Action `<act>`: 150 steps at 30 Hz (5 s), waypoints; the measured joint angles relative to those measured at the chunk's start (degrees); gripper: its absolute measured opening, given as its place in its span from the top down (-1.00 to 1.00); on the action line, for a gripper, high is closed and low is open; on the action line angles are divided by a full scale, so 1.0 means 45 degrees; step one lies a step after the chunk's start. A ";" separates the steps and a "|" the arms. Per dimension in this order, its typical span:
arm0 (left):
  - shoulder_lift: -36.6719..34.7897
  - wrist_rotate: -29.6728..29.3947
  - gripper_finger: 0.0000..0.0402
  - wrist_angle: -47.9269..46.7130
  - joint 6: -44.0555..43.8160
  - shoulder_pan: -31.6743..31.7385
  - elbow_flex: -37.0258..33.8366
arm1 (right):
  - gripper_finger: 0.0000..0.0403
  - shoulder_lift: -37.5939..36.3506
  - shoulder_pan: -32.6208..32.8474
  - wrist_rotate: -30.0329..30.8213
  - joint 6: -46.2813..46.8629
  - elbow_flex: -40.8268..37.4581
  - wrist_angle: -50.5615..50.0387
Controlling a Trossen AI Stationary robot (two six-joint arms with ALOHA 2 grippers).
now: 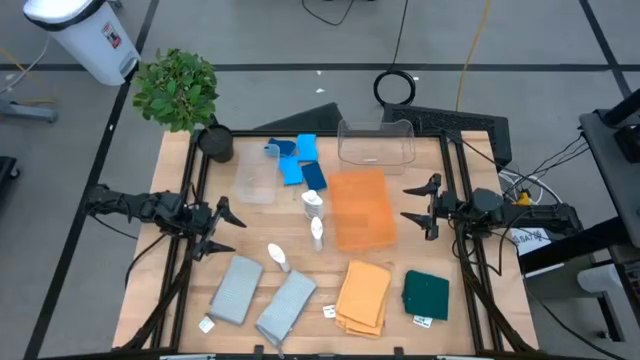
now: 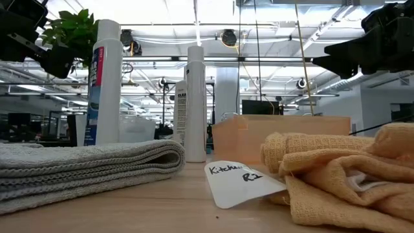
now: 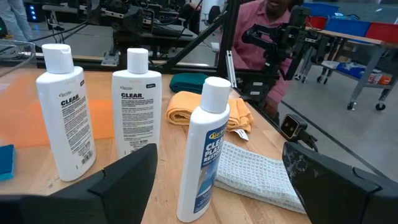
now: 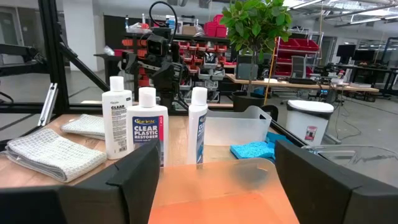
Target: Pick & Place Kitchen Items
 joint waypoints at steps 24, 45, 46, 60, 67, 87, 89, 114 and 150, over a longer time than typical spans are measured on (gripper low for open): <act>-0.0002 0.0002 -0.74 0.0000 0.0000 0.0000 0.0000 | -0.39 0.0000 0.0000 0.0001 0.0005 0.0002 0.0000; -0.0004 0.0004 -0.74 0.0000 0.0000 -0.0002 0.0000 | -0.39 0.0000 -0.0001 -0.0002 0.0002 0.0001 -0.0003; -0.0004 0.0000 -0.74 0.0000 0.0000 0.0000 0.0000 | -0.39 0.0000 -0.0003 -0.0001 0.0000 -0.0002 -0.0003; -0.0002 0.0000 -0.74 0.0000 0.0000 -0.0002 0.0000 | -0.39 0.0000 0.0001 -0.0001 0.0004 0.0002 -0.0003; -0.0003 0.0004 -0.74 0.0000 0.0000 -0.0001 0.0000 | -0.39 0.0000 -0.0001 0.0001 0.0002 0.0000 -0.0003; 0.0000 -0.0550 -0.74 0.4470 0.4776 0.0000 0.0000 | -0.39 0.0000 0.0002 0.0003 0.0000 -0.0002 -0.0001; -0.0004 -0.0546 -0.74 0.5445 0.3666 -0.0003 0.0001 | -0.39 0.0000 -0.0001 0.0003 0.0003 0.0002 -0.0003; -0.0003 -1.3029 -0.74 0.7081 -0.0067 0.0058 0.0005 | -0.39 0.0000 0.0000 0.0001 0.0002 0.0003 -0.0003; 2.0358 -0.3938 -0.74 -0.5472 -0.0393 0.9681 1.7175 | -0.39 0.0000 0.0002 0.0003 0.0005 0.0003 -0.0003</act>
